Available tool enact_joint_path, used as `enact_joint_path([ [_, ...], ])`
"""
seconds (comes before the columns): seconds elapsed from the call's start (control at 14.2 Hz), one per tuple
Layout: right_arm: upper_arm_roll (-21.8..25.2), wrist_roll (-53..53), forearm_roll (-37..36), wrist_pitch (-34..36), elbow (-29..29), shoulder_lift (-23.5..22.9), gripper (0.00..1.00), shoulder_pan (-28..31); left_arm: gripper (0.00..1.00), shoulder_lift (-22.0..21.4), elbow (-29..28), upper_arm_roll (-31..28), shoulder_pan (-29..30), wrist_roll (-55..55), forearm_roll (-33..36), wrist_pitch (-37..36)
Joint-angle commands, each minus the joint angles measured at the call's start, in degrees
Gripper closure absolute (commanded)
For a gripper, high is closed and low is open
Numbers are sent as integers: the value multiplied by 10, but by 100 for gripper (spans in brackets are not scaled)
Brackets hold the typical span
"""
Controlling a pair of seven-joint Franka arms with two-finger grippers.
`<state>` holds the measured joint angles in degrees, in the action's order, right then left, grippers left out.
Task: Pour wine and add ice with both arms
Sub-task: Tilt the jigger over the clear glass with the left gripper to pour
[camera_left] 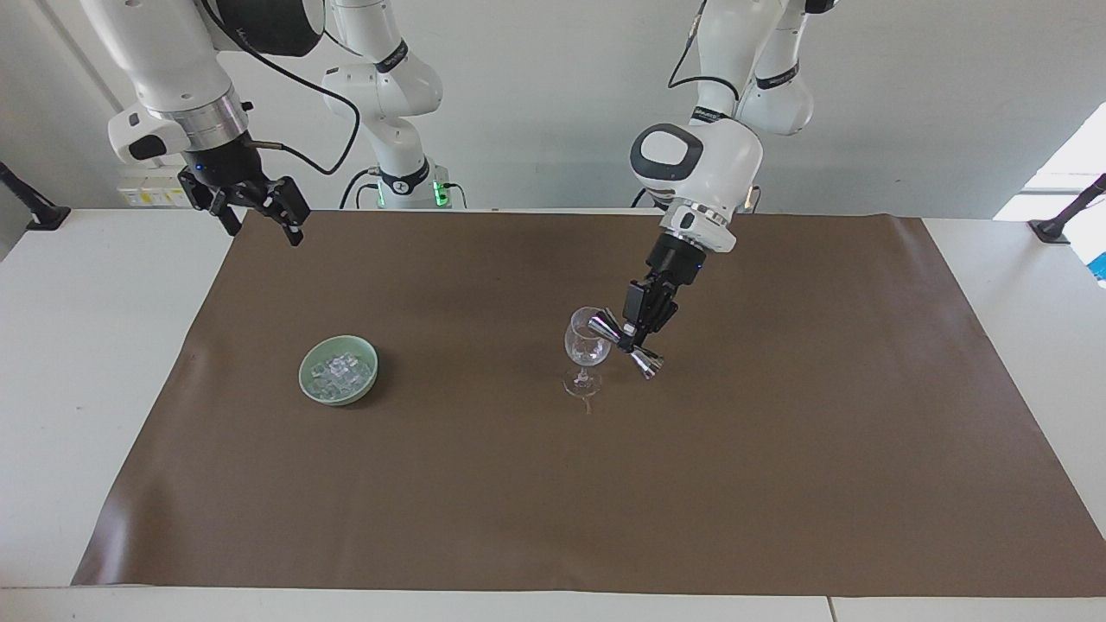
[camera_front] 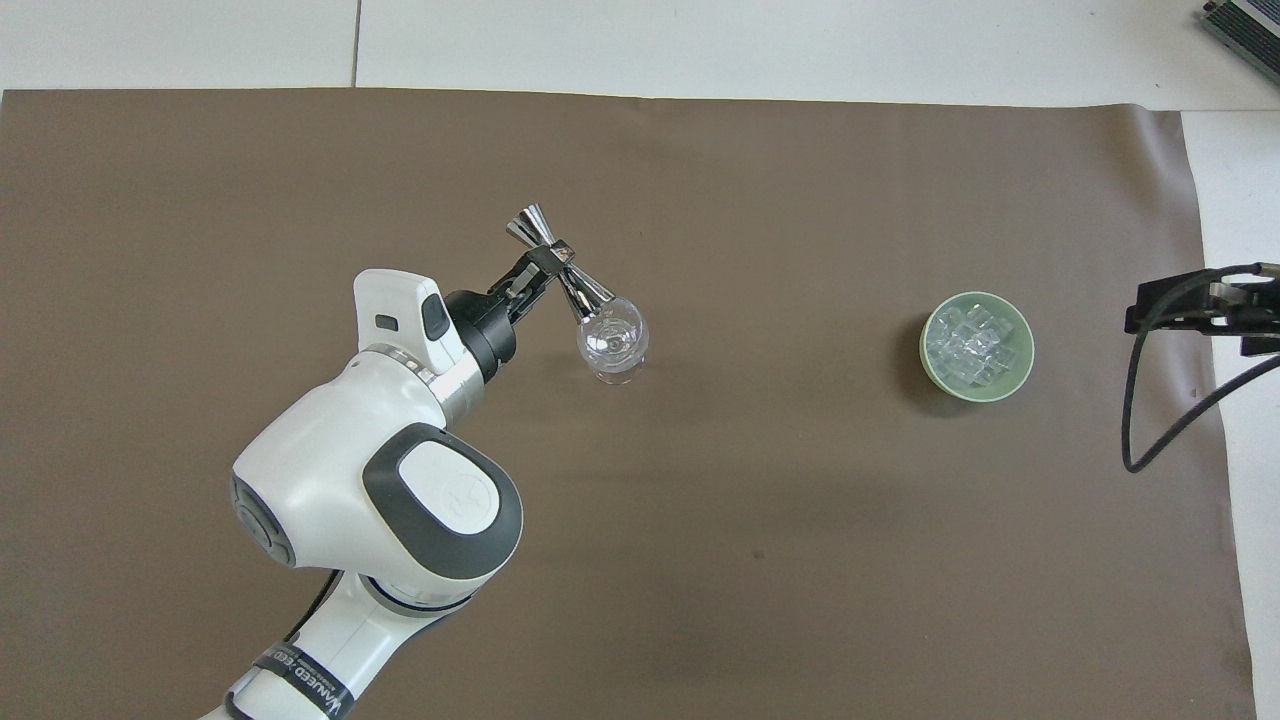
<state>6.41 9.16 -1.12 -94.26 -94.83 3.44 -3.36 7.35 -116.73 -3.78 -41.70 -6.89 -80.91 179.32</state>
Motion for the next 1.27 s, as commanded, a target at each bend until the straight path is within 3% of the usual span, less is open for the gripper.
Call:
enact_joint_path([
  [0.0,-9,-10,11,6,-13,14,0,13,100,-13,-16,-8,-14,-25,4,14],
  [0.71,-9,-10,11,6,-13,14,0,13,100,-15,-15,-8,-26,-34,4,14],
  [1.2,-9,-11,10,6,-13,14,0,13,100,-37,-11,-7,-13,-27,1,-36],
])
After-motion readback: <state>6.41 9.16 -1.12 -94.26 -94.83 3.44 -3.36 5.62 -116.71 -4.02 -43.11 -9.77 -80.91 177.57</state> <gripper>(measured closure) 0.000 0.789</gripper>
